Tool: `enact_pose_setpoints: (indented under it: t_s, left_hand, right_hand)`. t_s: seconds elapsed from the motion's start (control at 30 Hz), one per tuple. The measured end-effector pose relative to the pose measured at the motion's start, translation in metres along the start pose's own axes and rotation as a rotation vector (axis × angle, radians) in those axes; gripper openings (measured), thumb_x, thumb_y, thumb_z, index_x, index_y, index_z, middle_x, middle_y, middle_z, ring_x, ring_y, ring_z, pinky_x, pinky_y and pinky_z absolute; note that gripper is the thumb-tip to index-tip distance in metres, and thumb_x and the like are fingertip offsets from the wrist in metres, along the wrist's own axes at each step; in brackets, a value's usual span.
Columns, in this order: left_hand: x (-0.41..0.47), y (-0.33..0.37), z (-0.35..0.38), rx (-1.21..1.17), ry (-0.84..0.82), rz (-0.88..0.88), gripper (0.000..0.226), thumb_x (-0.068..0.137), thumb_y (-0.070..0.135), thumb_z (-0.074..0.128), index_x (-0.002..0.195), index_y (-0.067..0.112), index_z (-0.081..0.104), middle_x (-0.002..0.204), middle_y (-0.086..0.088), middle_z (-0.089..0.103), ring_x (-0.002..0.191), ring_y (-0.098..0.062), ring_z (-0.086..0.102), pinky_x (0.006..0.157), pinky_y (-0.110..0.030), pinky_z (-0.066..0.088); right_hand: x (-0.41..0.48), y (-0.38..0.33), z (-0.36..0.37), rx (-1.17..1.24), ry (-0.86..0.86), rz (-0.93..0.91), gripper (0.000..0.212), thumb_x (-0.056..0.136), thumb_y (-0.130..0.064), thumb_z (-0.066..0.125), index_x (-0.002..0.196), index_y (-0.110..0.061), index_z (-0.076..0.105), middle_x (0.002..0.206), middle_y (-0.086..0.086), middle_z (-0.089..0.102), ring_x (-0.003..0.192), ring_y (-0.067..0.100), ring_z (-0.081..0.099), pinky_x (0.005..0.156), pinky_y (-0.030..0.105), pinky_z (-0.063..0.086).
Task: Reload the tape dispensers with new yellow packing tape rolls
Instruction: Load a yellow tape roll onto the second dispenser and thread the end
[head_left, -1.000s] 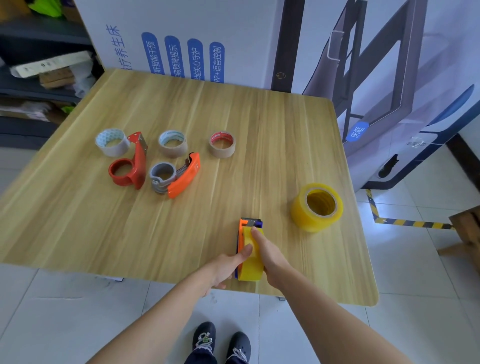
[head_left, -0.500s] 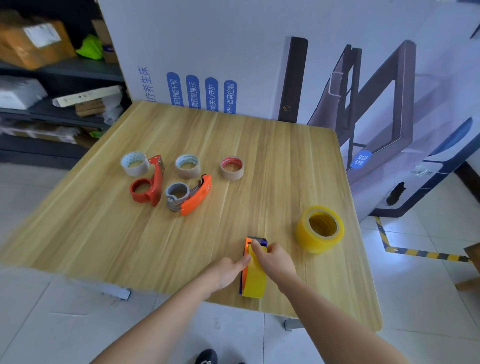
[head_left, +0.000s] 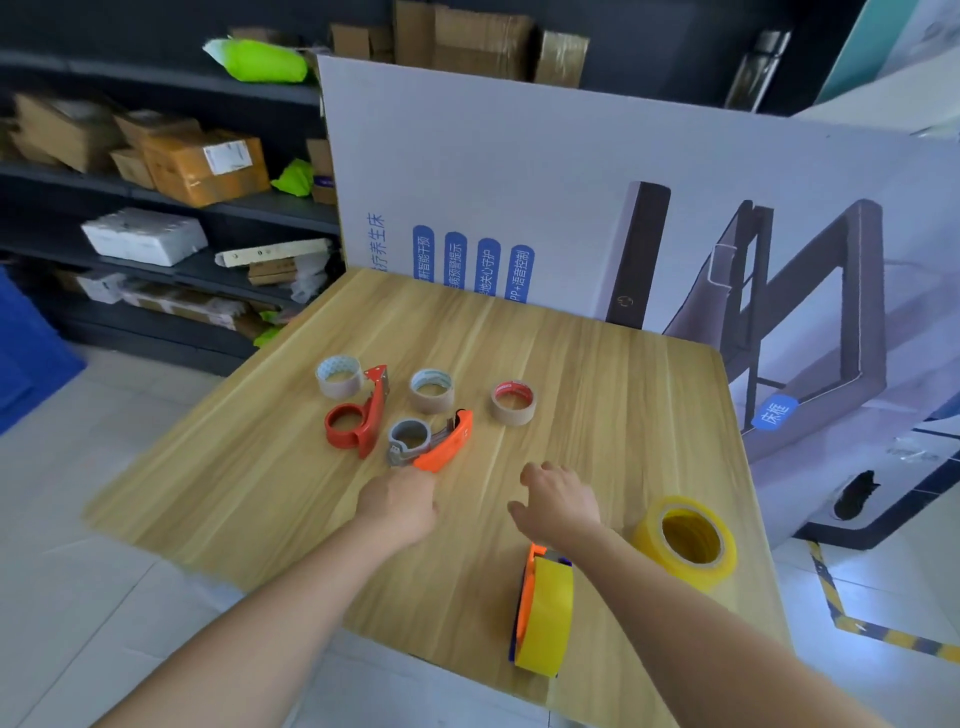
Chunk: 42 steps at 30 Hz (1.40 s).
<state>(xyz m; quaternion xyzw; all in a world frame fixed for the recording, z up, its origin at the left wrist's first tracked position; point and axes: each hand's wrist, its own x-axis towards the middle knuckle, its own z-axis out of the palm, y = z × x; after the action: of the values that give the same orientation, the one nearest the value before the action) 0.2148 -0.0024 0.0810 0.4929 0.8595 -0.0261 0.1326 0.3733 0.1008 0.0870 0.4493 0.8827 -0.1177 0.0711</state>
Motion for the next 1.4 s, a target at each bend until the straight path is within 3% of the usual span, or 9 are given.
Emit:
enact_pose_setpoints:
  t_s: [0.33, 0.5, 0.73, 0.83, 1.13, 1.4]
  left_hand:
    - [0.051, -0.068, -0.024, 0.160, 0.069, -0.022, 0.026, 0.092, 0.022, 0.047, 0.113, 0.018, 0.062, 0.116, -0.003, 0.061, 0.111, -0.024, 0.056, 0.071, -0.033, 0.041]
    - [0.094, -0.100, -0.023, 0.157, 0.045, 0.030, 0.027, 0.093, 0.022, 0.046, 0.115, 0.017, 0.061, 0.113, -0.005, 0.060, 0.109, -0.025, 0.055, 0.070, -0.033, 0.039]
    - [0.150, -0.123, -0.018, 0.127, 0.046, 0.162, 0.023, 0.092, 0.023, 0.049, 0.110, 0.017, 0.061, 0.112, -0.004, 0.060, 0.108, -0.024, 0.053, 0.079, -0.035, 0.043]
    - [0.166, -0.112, -0.018, 0.108, 0.058, 0.229, 0.020, 0.093, 0.024, 0.050, 0.109, 0.017, 0.061, 0.111, -0.002, 0.059, 0.108, -0.023, 0.052, 0.077, -0.034, 0.041]
    - [0.188, -0.025, -0.026, 0.137, 0.079, 0.440, 0.021, 0.092, 0.022, 0.050, 0.110, 0.017, 0.061, 0.114, -0.003, 0.060, 0.114, -0.024, 0.052, 0.090, -0.038, 0.044]
    - [0.171, 0.074, -0.026, 0.204, 0.123, 0.643, 0.024, 0.090, 0.016, 0.050, 0.111, 0.018, 0.062, 0.110, -0.003, 0.063, 0.111, -0.024, 0.055, 0.080, -0.037, 0.045]
  right_hand:
    - [0.070, -0.069, -0.005, -0.071, -0.025, -0.119, 0.046, 0.093, -0.041, 0.053, 0.132, -0.018, 0.048, 0.128, 0.005, 0.052, 0.123, 0.027, 0.046, 0.096, 0.038, 0.040]
    - [0.113, -0.098, 0.002, -0.080, -0.087, -0.078, 0.043, 0.094, -0.037, 0.050, 0.132, -0.016, 0.047, 0.131, 0.007, 0.050, 0.122, 0.029, 0.047, 0.095, 0.039, 0.042]
    - [0.157, -0.113, 0.013, -0.057, -0.129, 0.022, 0.039, 0.093, -0.032, 0.047, 0.131, -0.021, 0.052, 0.130, 0.006, 0.052, 0.123, 0.026, 0.046, 0.094, 0.037, 0.040]
    - [0.164, -0.101, 0.014, -0.021, -0.134, 0.069, 0.039, 0.093, -0.035, 0.050, 0.129, -0.020, 0.051, 0.128, 0.005, 0.054, 0.121, 0.027, 0.048, 0.092, 0.038, 0.043]
    - [0.139, -0.025, -0.003, -0.004, -0.080, 0.262, 0.042, 0.094, -0.042, 0.053, 0.129, -0.018, 0.051, 0.128, 0.004, 0.054, 0.121, 0.024, 0.048, 0.094, 0.035, 0.042]
    - [0.070, 0.061, -0.022, -0.002, -0.015, 0.450, 0.043, 0.093, -0.041, 0.054, 0.130, -0.019, 0.051, 0.130, 0.006, 0.053, 0.123, 0.026, 0.047, 0.095, 0.038, 0.042]
